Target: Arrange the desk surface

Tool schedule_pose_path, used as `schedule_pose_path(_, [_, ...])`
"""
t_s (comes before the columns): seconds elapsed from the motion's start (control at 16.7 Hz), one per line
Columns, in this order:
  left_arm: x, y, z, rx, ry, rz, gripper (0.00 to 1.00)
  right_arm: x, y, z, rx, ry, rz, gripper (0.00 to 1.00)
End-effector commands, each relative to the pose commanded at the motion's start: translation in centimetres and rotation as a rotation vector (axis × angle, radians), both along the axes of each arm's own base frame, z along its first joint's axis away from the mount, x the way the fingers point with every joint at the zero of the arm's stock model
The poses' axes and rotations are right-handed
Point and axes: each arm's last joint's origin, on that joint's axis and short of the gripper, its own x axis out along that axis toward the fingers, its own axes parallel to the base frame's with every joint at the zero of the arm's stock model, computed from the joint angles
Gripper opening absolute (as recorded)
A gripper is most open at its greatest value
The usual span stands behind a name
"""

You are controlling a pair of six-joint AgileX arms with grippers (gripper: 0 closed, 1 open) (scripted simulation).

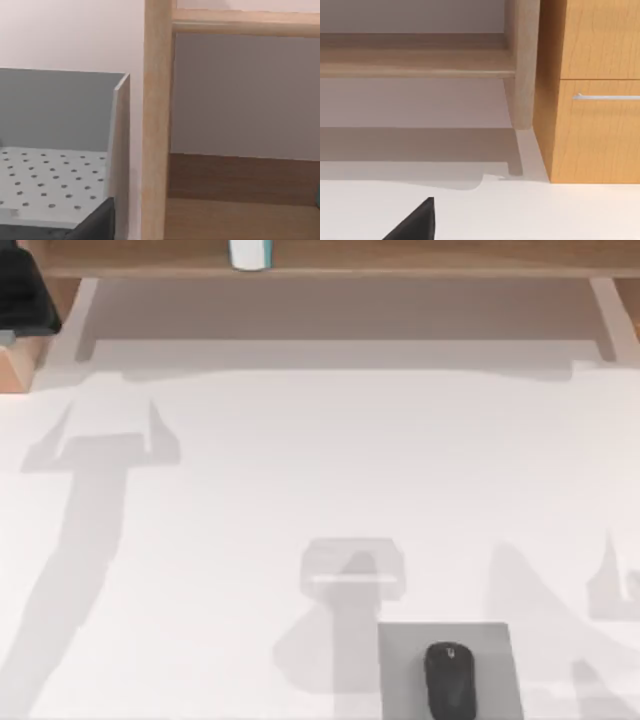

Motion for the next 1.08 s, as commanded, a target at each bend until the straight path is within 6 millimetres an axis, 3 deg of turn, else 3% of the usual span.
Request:
schedule_pose_path(0.18, [7.0,-3.7,-0.1,0.003,0.035,-0.012,1.00,0.0,0.0,0.0,0.000,0.000,0.000,1.00])
schedule_pose_path(0.36, [13.1,-8.2,-2.7,0.013,0.063,-0.026,1.00,0.0,0.0,0.0,0.000,0.000,0.000,1.00])
schedule_pose_path(0.48, [16.0,-11.1,-4.9,0.018,0.070,-0.036,1.00,0.0,0.0,0.0,0.000,0.000,0.000,1.00])
schedule_pose_path(0.78, [19.4,-16.0,-8.9,0.020,0.059,-0.055,1.00,0.0,0.0,0.0,0.000,0.000,0.000,1.00])
schedule_pose_path(1.08, [19.7,-16.6,-9.4,0.019,0.057,-0.058,1.00,0.0,0.0,0.0,0.000,0.000,0.000,1.00])
